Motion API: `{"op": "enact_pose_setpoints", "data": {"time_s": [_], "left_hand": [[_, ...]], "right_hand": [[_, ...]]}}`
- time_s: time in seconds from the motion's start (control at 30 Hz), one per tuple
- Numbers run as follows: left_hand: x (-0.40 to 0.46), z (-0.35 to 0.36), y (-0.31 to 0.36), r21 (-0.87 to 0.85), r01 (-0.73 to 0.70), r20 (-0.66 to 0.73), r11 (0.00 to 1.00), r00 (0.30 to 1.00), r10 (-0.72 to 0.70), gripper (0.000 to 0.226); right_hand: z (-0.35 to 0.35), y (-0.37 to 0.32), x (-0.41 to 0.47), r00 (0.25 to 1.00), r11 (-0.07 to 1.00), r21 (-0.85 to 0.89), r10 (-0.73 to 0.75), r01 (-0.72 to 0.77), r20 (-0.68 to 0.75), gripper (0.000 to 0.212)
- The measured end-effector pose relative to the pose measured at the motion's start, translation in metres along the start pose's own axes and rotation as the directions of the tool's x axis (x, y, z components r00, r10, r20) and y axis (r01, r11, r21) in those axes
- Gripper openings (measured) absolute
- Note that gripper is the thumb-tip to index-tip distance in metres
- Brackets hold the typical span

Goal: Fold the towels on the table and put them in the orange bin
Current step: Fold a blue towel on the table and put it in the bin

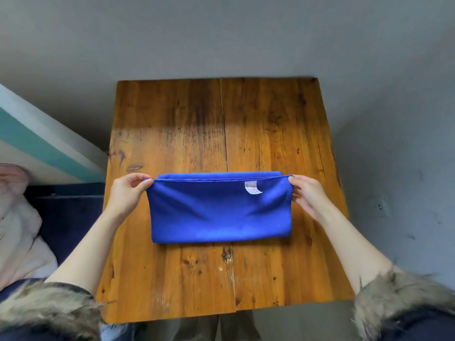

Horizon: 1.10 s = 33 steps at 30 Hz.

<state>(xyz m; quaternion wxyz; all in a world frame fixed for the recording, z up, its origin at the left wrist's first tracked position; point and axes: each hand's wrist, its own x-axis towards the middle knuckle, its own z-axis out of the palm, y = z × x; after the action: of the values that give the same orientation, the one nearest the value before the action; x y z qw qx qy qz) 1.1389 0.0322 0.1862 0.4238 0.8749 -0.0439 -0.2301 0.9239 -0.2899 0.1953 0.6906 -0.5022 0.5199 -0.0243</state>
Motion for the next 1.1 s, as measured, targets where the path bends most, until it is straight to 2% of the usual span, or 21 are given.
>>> {"op": "enact_pose_setpoints", "data": {"time_s": [0.23, 0.37, 0.53, 0.6, 0.67, 0.73, 0.8, 0.83, 0.9, 0.97, 1.03, 1.1], "left_hand": [[0.027, 0.011, -0.005, -0.012, -0.01, 0.014, 1.0, 1.0, 0.01, 0.003], [0.049, 0.016, -0.019, 0.076, 0.009, 0.037, 0.997, 0.999, -0.012, 0.005], [0.069, 0.038, -0.038, 0.102, 0.061, -0.019, 0.993, 0.998, -0.059, 0.013], [0.072, 0.044, -0.039, 0.102, 0.092, -0.034, 0.99, 0.995, -0.089, 0.011], [0.069, 0.047, -0.04, 0.199, 0.078, -0.096, 0.977, 0.994, -0.06, 0.018], [0.056, 0.052, -0.038, 0.345, -0.012, -0.186, 0.939, 0.979, 0.081, 0.031], [0.033, 0.066, -0.028, 0.484, -0.151, -0.213, 0.862, 0.935, 0.283, 0.039], [0.021, 0.077, -0.022, 0.535, -0.236, -0.169, 0.811, 0.911, 0.377, 0.041], [-0.001, 0.107, -0.014, 0.617, -0.41, 0.025, 0.672, 0.863, 0.504, 0.046], [-0.013, 0.136, -0.012, 0.666, -0.512, 0.205, 0.543, 0.825, 0.526, 0.049], [-0.01, 0.15, -0.019, 0.692, -0.504, 0.256, 0.517, 0.84, 0.478, 0.052], [-0.002, 0.154, -0.032, 0.715, -0.451, 0.235, 0.534, 0.875, 0.424, 0.056]], "right_hand": [[0.005, 0.001, 0.031, 0.996, 0.99, -0.138, -0.054, 0.044, -0.073, 0.014], [0.008, 0.005, 0.049, 0.992, 0.971, -0.23, -0.089, 0.066, -0.093, 0.012], [0.016, 0.022, 0.075, 0.972, 0.954, -0.289, -0.134, 0.075, -0.191, 0.017], [0.02, 0.028, 0.081, 0.949, 0.926, -0.368, -0.185, 0.082, -0.255, 0.017], [0.024, 0.031, 0.08, 0.891, 0.822, -0.561, -0.327, 0.103, -0.315, 0.02], [0.031, 0.036, 0.071, 0.772, 0.656, -0.73, -0.56, 0.191, -0.301, 0.024], [0.047, 0.044, 0.053, 0.653, 0.469, -0.809, -0.744, 0.355, -0.144, 0.029], [0.058, 0.051, 0.045, 0.62, 0.376, -0.821, -0.784, 0.43, -0.034, 0.032], [0.083, 0.069, 0.03, 0.604, 0.217, -0.826, -0.777, 0.52, 0.177, 0.039], [0.103, 0.085, 0.024, 0.591, 0.067, -0.841, -0.742, 0.537, 0.318, 0.047], [0.108, 0.095, 0.029, 0.593, -0.023, -0.86, -0.715, 0.51, 0.371, 0.052], [0.102, 0.105, 0.037, 0.626, -0.044, -0.88, -0.686, 0.474, 0.371, 0.055]]}}
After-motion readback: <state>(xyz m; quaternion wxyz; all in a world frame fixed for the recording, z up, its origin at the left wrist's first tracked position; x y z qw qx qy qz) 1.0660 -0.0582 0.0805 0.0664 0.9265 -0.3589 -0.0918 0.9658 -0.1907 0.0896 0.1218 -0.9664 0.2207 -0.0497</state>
